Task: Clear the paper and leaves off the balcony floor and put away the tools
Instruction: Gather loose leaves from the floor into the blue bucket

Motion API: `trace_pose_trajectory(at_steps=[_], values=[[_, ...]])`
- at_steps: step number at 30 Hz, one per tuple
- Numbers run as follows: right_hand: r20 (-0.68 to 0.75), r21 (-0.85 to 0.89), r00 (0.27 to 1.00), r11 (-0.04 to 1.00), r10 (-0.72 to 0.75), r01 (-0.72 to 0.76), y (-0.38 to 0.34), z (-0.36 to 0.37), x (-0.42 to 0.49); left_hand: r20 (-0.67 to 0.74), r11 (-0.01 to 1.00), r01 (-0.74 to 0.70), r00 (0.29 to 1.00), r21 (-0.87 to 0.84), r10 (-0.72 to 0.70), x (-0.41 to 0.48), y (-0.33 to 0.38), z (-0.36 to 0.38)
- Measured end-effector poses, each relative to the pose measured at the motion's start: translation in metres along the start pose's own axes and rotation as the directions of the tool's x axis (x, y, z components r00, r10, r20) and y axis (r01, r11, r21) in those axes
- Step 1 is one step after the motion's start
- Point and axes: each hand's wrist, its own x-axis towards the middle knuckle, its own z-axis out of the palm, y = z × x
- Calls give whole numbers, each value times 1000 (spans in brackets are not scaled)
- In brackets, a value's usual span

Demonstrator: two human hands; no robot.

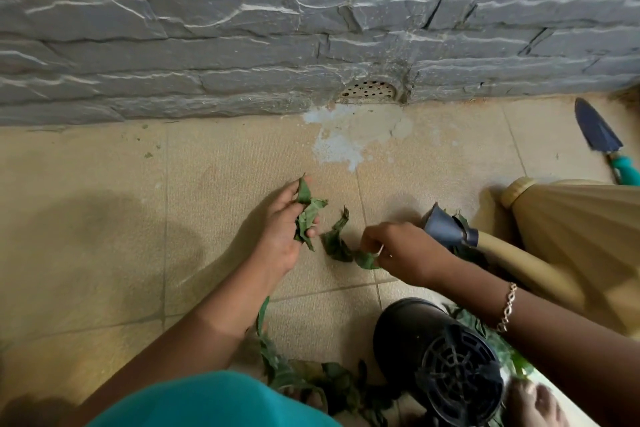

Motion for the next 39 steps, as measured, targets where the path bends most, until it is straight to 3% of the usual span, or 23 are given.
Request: trace_pose_trajectory(at_steps=[2, 4, 5, 7, 8, 9, 12, 15, 16, 17, 18, 19, 20, 21, 22, 23, 24, 25, 27, 30, 34, 37, 39], values=[[-22, -71, 999, 996, 46, -47, 3, 7, 1, -3, 962, -149, 988, 227, 154, -3, -3, -1], [-40, -117, 999, 993, 21, -26, 5, 10, 5, 58, 813, -321, 940, 486, 336, -7, -9, -2], [-28, -141, 1000, 990, -10, 6, 4, 10, 8, 124, 677, -409, 895, 612, 429, -8, -13, -4], [-3, -211, 996, 974, -84, 81, 0, 11, 16, 300, 271, -502, 785, 821, 542, -9, -22, -11], [-2, -248, 992, 961, -125, 121, -1, 14, 21, 378, 89, -501, 746, 861, 548, -8, -27, -15], [-4, -279, 986, 947, -167, 159, -2, 17, 26, 416, -4, -485, 745, 874, 522, -9, -30, -18], [-2, -312, 963, 915, -270, 256, 6, 28, 34, 454, -104, -451, 805, 887, 381, -14, -33, -27], [-9, -287, 928, 890, -372, 354, 16, 34, 34, 565, -445, -432, 794, 785, 226, -13, -35, -33], [-14, -272, 923, 890, -384, 366, 18, 34, 34, 583, -511, -423, 787, 748, 202, -12, -36, -34], [-29, -242, 924, 900, -380, 363, 18, 34, 35, 588, -502, -433, 784, 748, 199, -13, -34, -31], [-44, -191, 936, 923, -349, 335, 18, 33, 35, 573, -419, -451, 785, 788, 234, -13, -33, -29], [-70, -124, 949, 947, -308, 298, 16, 30, 35, 525, -255, -462, 790, 849, 317, -13, -31, -27], [-115, -47, 955, 962, -273, 269, 14, 26, 35, 419, -4, -456, 816, 890, 399, -10, -29, -25], [-178, 26, 951, 965, -254, 262, 9, 22, 35, 265, 319, -403, 879, 858, 396, -8, -27, -21], [-248, 79, 937, 958, -247, 274, 2, 18, 33, 117, 643, -288, 948, 710, 296, -7, -24, -15], [-312, 108, 918, 950, -246, 292, -6, 16, 31, 32, 869, -131, 991, 478, 132, -8, -22, -10], [-369, 116, 896, 944, -247, 308, -15, 14, 28, 18, 964, 23, 999, 264, -28, -11, -20, -4], [-408, 105, 879, 944, -247, 313, -23, 13, 26, 35, 982, 146, 988, 123, -151, -13, -19, 1], [-450, -10, 845, 948, -288, 318, -33, 14, 24, 50, 965, 253, 965, 70, -257, -15, -18, 10], [-447, -195, 811, 926, -378, 324, -30, 8, 24, 60, 943, 244, 963, 227, -263, -16, -19, 23], [-255, -231, 898, 924, -360, 305, -11, -15, 4, 119, 926, 223, 956, 305, -269, -19, -14, 42], [-168, -307, 907, 895, -386, 323, 16, -44, -27, 136, 872, 205, 947, 444, -292, -24, 4, 59], [-157, -267, 908, 902, -388, 339, 35, -64, -58, 153, 803, 179, 936, 568, -317, -24, 14, 69]])
